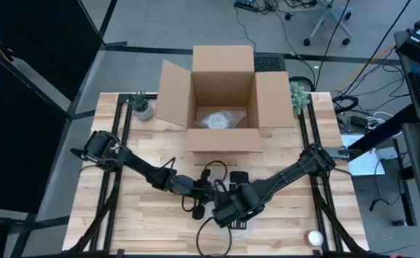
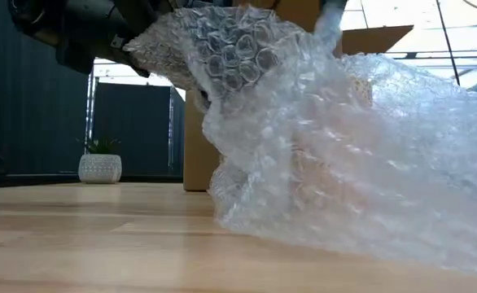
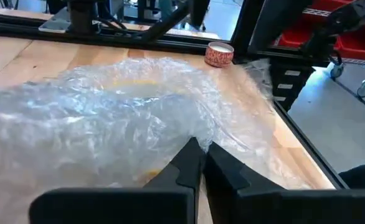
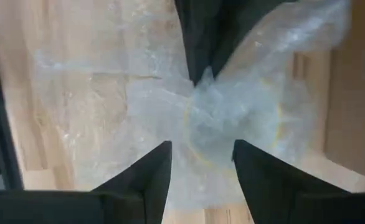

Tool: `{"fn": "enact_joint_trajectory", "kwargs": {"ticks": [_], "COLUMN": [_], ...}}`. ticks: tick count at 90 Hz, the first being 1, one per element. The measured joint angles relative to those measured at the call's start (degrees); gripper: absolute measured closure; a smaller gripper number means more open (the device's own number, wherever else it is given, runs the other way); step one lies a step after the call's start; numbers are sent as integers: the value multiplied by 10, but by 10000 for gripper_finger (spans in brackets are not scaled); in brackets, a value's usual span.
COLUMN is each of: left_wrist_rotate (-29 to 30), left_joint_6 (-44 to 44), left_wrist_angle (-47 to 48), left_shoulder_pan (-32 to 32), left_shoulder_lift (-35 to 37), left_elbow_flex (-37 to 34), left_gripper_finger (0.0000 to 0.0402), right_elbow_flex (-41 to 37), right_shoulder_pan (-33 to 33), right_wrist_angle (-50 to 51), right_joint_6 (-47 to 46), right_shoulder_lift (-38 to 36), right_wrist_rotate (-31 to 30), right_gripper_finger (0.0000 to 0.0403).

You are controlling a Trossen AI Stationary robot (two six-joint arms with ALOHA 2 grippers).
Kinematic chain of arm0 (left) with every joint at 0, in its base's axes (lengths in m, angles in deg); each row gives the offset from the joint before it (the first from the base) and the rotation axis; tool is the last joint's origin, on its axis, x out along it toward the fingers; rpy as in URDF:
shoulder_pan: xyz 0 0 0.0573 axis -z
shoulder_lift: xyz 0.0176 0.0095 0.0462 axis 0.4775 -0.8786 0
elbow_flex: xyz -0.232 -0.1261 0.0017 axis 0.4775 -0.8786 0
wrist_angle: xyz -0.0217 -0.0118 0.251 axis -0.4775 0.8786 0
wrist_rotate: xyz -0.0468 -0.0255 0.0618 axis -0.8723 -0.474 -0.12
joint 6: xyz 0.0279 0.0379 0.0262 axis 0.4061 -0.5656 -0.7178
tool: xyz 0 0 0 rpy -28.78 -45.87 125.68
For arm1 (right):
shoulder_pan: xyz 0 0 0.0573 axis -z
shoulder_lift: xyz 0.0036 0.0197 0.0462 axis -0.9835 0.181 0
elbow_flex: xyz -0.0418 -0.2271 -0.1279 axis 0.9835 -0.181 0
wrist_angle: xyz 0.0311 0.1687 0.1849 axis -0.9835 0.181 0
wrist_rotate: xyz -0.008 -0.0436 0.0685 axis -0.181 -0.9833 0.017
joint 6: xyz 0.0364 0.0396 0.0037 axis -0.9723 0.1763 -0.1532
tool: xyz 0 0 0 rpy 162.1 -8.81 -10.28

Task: Wrap mug
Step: Wrap the orange mug with the bubble wrap

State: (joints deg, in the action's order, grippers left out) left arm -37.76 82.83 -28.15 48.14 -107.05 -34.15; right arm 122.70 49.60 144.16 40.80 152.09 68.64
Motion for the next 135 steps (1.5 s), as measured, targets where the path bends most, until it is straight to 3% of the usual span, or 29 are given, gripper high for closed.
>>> {"fn": "enact_joint_trajectory", "kwargs": {"ticks": [23, 39, 50, 75, 89, 101, 118, 135], "left_wrist_rotate": [0, -2, -6, -9, -9, -9, -14, -14], "left_joint_6": [0, 0, 0, 2, 3, 32, 44, 2], "left_wrist_angle": [0, 0, 0, 6, 2, 3, 18, 60], "left_shoulder_pan": [0, 0, 0, 0, -1, -1, -1, -9], "left_shoulder_lift": [0, 0, 0, -1, -1, 2, 34, 52], "left_elbow_flex": [0, -1, -1, -2, -2, 5, 36, 79], "left_gripper_finger": [400, 400, 400, 400, 400, 400, 400, 400], "right_elbow_flex": [-7, -86, -203, -570, -705, -766, -779, -779], "right_shoulder_pan": [-60, -98, -127, -166, -153, -131, -108, -92], "right_wrist_angle": [14, 14, -26, -325, -482, -623, -716, -738], "right_joint_6": [-60, -162, -254, -388, -359, -291, -181, -161], "right_shoulder_lift": [-13, -59, -128, -313, -338, -338, -338, -338], "right_wrist_rotate": [-41, -86, -123, -225, -238, -250, -250, -249], "right_gripper_finger": [243, 243, 243, 243, 243, 243, 243, 243]}}
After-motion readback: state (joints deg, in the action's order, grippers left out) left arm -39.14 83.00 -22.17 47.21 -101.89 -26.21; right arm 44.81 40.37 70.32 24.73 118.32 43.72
